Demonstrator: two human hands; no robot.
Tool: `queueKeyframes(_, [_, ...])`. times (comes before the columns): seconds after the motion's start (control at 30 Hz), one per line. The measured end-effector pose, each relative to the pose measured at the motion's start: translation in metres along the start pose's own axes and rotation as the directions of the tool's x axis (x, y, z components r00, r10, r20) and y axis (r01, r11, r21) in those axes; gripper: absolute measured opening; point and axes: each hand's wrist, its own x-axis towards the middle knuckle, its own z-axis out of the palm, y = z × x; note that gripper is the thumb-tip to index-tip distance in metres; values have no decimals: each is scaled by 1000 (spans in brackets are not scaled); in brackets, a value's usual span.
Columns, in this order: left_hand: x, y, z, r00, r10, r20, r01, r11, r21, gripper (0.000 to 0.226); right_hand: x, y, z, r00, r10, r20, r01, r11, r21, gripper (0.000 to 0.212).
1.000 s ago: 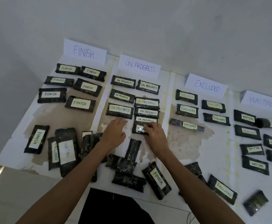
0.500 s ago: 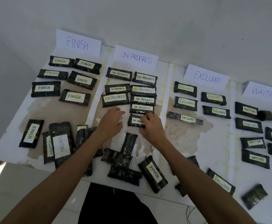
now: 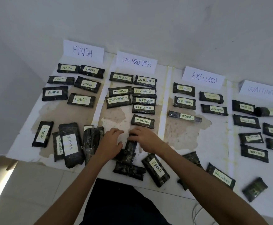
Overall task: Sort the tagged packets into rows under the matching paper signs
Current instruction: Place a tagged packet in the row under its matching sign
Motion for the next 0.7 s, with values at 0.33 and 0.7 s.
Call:
queueKeyframes(0.33, [-24,2,-22,995,-102,-24,92,963,-255,46,-8,-2,-21,962,197,188,-224,965,136,25])
queueKeyframes(0.7, [-34,10,-15,987,-145,66,159,931,-330,42,-47,-5,-39,835,399,378,-550,601,580,21])
